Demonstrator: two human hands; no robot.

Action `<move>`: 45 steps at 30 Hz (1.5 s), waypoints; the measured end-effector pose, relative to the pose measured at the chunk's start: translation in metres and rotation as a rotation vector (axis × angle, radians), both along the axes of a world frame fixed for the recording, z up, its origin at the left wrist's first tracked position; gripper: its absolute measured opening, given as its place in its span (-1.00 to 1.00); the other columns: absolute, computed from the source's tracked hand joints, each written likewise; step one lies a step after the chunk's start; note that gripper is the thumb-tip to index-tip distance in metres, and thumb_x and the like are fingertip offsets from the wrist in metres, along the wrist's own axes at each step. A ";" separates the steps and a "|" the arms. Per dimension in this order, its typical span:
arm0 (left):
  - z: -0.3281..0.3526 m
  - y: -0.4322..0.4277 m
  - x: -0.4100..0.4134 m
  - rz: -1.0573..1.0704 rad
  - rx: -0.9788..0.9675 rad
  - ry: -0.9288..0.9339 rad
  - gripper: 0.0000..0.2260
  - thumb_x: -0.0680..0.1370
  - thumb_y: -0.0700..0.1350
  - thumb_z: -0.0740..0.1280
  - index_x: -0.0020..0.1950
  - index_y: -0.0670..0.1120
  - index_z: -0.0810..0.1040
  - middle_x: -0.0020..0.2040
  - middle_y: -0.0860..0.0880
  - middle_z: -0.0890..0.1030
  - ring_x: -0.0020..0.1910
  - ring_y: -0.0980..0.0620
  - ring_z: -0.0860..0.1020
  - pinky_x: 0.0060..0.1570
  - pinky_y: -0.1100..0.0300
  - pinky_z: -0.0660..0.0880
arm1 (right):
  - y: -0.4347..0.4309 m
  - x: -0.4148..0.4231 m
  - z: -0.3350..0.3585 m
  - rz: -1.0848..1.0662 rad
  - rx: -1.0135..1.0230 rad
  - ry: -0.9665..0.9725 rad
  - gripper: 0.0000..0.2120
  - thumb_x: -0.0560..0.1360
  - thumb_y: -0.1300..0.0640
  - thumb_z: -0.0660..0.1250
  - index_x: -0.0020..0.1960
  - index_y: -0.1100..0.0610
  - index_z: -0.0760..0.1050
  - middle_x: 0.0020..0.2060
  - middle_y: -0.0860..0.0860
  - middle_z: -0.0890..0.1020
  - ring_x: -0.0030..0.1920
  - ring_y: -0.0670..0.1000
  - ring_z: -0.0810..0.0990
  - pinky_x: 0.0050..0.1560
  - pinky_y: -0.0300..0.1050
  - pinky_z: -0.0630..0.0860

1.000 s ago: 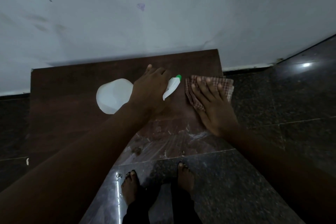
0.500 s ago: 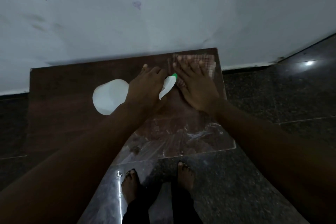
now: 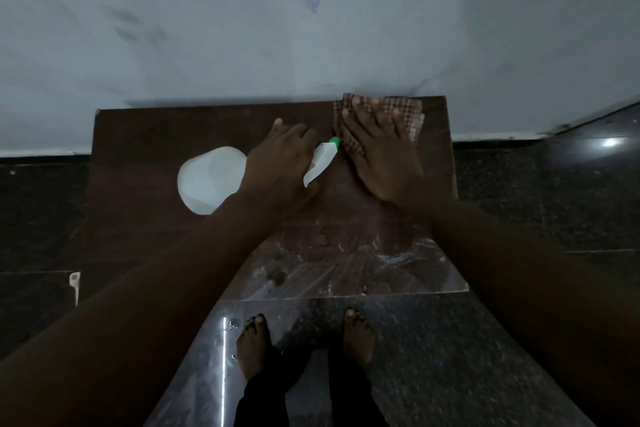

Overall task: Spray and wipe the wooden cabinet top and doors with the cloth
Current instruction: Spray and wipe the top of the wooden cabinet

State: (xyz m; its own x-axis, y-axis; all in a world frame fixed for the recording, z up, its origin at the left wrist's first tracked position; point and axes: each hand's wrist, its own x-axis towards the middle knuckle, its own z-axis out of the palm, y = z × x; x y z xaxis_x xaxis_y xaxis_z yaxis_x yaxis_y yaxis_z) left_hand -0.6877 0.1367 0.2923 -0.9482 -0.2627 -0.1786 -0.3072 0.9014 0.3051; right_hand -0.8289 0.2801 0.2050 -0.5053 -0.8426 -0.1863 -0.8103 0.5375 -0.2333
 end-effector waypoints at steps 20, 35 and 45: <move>0.001 0.046 -0.009 -0.096 0.052 0.044 -0.65 0.35 -0.08 0.41 0.06 -0.21 0.52 -0.05 -0.17 0.55 -0.05 -0.27 0.53 0.36 -0.13 0.29 | 0.116 0.030 0.001 -0.116 -0.006 -0.083 -0.42 0.65 -0.11 -0.12 0.64 0.02 0.07 0.64 0.01 0.04 0.64 0.12 -0.06 0.60 0.20 -0.12; -0.010 0.069 -0.024 -0.137 0.028 0.046 -0.71 0.37 -0.04 0.30 0.01 -0.17 0.50 -0.08 -0.13 0.54 -0.09 -0.21 0.54 0.43 -0.08 0.22 | 0.078 -0.041 0.001 -0.114 -0.033 -0.091 -0.36 0.61 -0.16 -0.17 0.63 0.05 0.08 0.63 0.03 0.06 0.63 0.15 -0.02 0.59 0.20 -0.13; -0.004 0.078 -0.015 -0.100 0.093 0.078 -0.66 0.37 -0.13 0.48 0.09 -0.19 0.53 -0.01 -0.17 0.58 0.00 -0.21 0.55 0.41 -0.09 0.26 | 0.176 0.053 -0.002 0.067 0.022 -0.071 -0.42 0.65 -0.07 -0.08 0.64 0.07 0.07 0.64 0.04 0.02 0.64 0.11 -0.13 0.60 0.18 -0.12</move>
State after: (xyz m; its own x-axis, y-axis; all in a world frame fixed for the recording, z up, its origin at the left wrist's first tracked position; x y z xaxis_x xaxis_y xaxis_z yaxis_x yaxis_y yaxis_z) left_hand -0.7031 0.2147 0.2879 -0.9808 -0.1520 -0.1224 -0.1893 0.8933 0.4078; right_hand -0.7762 0.4564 0.2033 -0.4329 -0.8694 -0.2381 -0.8265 0.4882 -0.2803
